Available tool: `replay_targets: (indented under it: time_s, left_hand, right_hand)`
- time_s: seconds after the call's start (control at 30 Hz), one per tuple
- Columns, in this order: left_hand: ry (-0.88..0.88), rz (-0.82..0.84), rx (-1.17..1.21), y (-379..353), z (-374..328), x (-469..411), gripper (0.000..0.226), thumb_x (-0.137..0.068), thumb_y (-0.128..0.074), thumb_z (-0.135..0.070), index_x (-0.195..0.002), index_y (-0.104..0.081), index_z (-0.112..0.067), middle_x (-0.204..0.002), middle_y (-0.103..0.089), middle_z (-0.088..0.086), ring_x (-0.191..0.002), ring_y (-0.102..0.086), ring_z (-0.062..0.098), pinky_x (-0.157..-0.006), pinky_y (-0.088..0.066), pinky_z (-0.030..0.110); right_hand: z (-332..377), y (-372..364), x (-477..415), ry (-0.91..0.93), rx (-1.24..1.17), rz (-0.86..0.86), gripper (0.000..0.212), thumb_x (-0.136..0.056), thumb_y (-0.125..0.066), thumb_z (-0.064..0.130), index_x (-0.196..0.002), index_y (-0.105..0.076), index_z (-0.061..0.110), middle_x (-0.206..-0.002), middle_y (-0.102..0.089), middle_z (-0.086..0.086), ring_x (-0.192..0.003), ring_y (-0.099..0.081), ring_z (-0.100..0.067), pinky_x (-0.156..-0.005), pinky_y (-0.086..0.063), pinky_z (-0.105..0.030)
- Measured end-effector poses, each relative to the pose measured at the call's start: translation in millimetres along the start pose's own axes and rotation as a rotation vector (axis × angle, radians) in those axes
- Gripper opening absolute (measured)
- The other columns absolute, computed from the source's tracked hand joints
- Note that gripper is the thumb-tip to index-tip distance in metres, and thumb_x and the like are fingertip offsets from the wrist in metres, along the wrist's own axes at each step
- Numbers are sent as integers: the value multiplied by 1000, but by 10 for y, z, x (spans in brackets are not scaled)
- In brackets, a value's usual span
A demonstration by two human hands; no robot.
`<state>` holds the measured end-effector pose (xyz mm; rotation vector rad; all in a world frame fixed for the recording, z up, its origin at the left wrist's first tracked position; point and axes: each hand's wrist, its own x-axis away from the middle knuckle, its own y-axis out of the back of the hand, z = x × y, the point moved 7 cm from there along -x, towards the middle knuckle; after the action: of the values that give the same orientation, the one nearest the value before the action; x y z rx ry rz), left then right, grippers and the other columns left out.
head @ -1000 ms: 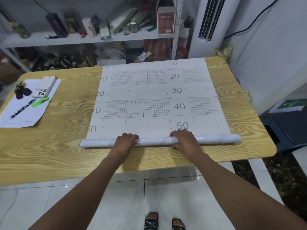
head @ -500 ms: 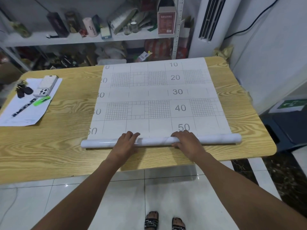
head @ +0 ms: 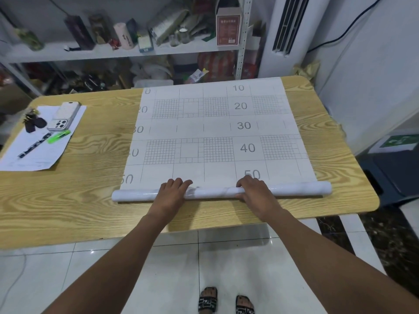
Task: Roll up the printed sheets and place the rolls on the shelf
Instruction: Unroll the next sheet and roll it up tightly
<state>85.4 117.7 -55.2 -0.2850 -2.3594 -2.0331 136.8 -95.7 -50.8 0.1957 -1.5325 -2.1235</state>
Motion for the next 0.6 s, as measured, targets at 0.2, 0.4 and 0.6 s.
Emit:
replay_targets:
  time_s: [0.2,0.4,0.6]
  left_hand:
    - [22,13,93,-27,50,-47,52,-84,-51,-1,-133,-41,-16,-111,-54,5,-101,-47,27,-84,-30,32]
    - [-6,5,125,-32,65,-51,45,-91,-46,-6,-134,-38,-15,-114,-54,5,-104,-45,26,-86,-30,32]
    - [20,37,116,-22,42,-57,52,-88,-36,4,-136,-33,-14,-119,-52,7,-108,-42,27,-91,-29,33]
  right_hand:
    - [-46,-64,-27,8,60,-9,25,-92,-54,16,-116,-54,15,-120,-48,-4,-105,-46,-26,-90,-37,-34]
    - [-76,-43,-12,-31,88,-8,36,-97,-44,35,-127,-51,17,-132,-43,-4,-127,-32,-28,-101,-28,-35]
    - [-72,-29,33,-3,93,-43,46,-91,-51,44,-129,-51,18,-125,-47,-5,-116,-40,-28,-97,-30,-36]
